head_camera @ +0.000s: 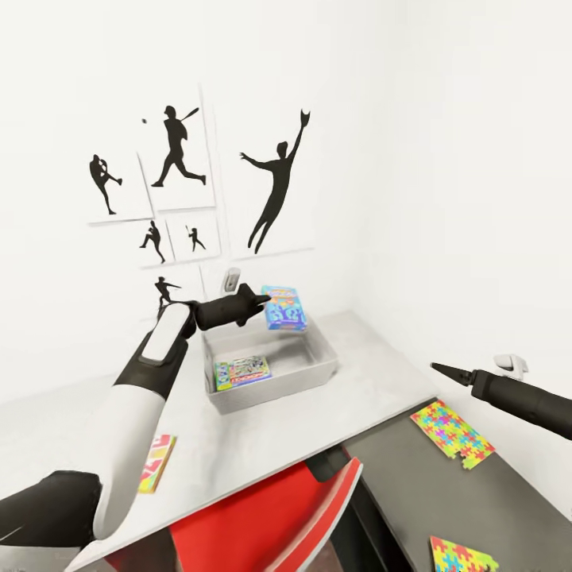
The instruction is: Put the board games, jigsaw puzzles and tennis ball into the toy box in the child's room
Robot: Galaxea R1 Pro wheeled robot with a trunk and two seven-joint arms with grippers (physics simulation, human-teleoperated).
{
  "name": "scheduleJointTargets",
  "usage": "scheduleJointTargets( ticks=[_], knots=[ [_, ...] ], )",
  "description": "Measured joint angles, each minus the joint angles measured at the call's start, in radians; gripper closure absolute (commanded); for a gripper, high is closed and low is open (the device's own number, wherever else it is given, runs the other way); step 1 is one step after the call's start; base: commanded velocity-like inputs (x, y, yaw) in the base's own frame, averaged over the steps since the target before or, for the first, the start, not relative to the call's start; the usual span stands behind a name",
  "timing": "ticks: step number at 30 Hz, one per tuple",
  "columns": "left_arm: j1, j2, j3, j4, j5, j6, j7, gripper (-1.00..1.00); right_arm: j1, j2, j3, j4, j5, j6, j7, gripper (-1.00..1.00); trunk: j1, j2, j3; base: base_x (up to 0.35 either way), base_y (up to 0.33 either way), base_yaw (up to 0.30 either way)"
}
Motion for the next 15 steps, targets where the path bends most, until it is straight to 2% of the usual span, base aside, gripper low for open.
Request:
scheduleJointTargets(
  ticks=[4, 8, 11, 12, 15],
  knots=[
    [-0.010, 0.001, 0.001, 0.029, -0.015, 0.004, 0.005, 1.00, -0.001, -0.002, 0.000, 0.000, 0.000, 0.000, 0.001, -1.00, 0.000, 0.000, 0.000, 0.000, 0.000, -0.068],
    [-0.034, 0.004, 0.002, 0.093, -0.022, 0.011, 0.002, 1.00, -0.001, -0.005, 0.000, 0.000, 0.000, 0.000, 0.011, -1.00, 0.000, 0.000, 0.000, 0.000, 0.000, -0.028],
    [-0.047, 0.005, 0.003, 0.136, -0.024, 0.006, -0.004, 1.00, -0.002, -0.007, -0.001, 0.000, 0.000, 0.000, 0.047, -1.00, 0.000, 0.000, 0.000, 0.000, 0.000, -0.012],
    [-0.052, 0.007, 0.004, 0.152, -0.026, 0.002, -0.007, 1.00, -0.002, -0.010, -0.001, -0.001, 0.000, 0.001, 0.078, -1.00, 0.000, 0.000, 0.000, 0.000, 0.000, -0.006],
    [-0.056, 0.011, 0.006, 0.167, -0.024, -0.020, -0.012, 1.00, -0.002, -0.015, -0.001, 0.000, 0.001, 0.001, 0.111, -1.00, 0.000, 0.000, 0.000, 0.000, 0.000, -0.005]
  ],
)
